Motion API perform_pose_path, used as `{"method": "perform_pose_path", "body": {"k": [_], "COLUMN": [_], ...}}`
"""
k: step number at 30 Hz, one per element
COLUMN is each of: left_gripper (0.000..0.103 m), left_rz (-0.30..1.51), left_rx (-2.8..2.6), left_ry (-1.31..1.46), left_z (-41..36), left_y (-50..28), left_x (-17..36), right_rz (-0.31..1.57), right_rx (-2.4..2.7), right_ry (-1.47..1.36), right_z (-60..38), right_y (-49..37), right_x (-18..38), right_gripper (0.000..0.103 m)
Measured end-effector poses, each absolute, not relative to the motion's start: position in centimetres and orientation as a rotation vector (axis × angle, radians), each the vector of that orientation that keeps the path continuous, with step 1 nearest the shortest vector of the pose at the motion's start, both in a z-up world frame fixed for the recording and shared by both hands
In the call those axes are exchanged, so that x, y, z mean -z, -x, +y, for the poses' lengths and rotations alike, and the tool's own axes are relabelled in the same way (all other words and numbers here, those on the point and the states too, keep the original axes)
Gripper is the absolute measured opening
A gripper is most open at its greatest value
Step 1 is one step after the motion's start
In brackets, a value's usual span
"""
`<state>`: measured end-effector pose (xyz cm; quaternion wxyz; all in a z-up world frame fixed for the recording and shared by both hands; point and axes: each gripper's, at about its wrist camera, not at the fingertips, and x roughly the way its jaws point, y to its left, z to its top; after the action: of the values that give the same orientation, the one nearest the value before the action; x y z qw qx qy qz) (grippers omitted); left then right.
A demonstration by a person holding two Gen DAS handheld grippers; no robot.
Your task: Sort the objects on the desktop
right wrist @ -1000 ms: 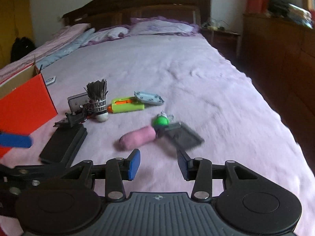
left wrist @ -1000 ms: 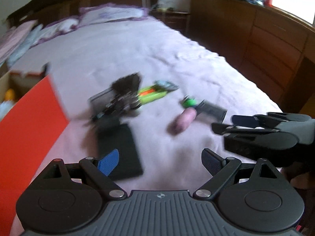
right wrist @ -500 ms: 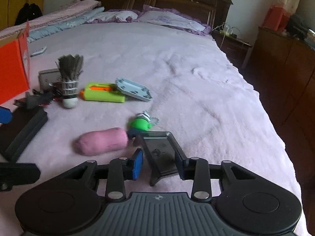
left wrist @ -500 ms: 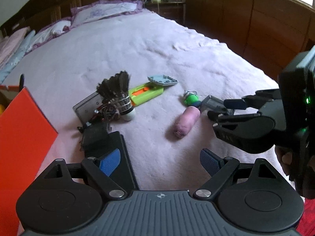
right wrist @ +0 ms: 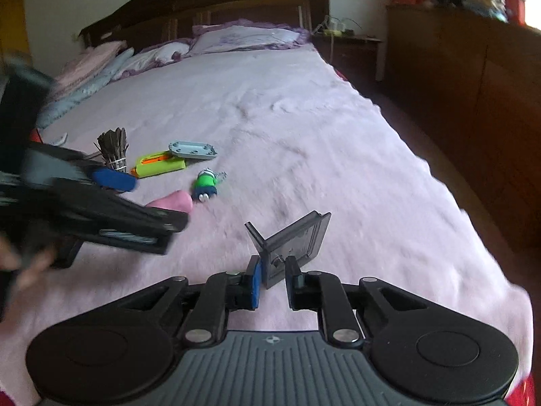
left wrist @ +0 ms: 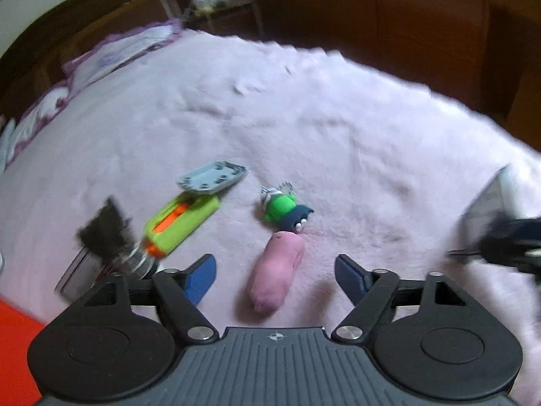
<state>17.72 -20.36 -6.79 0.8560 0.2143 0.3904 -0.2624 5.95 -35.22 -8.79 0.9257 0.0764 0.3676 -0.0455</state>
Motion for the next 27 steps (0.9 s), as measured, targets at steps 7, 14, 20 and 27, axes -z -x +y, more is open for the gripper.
{"method": "perform_pose_path", "body": {"k": [7,14,20,27], "left_gripper": [0.03,0.029,0.029,0.03], "left_rz": [0.84,0.814,0.891,0.944], "left_rx": [0.588,0.587,0.484,0.384], "left_ry": [-0.513,-0.408,-0.252,-0.171], "left_z": [-22.8,-17.8,-8.9,-2.8], "left_y": [-19.4,-14.5,-7.1,-3.4], "left_x": [8.0,5.5,5.5,7.1], "right_rz": [0.765,0.716,0.727,0.791], "right_rx": [0.107,0.043,-0.087,-0.14], "right_ry": [-0.275,-0.401,-0.413,-0.351], "right_z": [-35.3,-32.5,-27.8,-23.1], "right_y": [-3.1,0.5,2.5,3.4], "right_x": [8.7,7.7,8.1,9.4], "right_gripper": [0.016,0.016,0.016,0.018]}}
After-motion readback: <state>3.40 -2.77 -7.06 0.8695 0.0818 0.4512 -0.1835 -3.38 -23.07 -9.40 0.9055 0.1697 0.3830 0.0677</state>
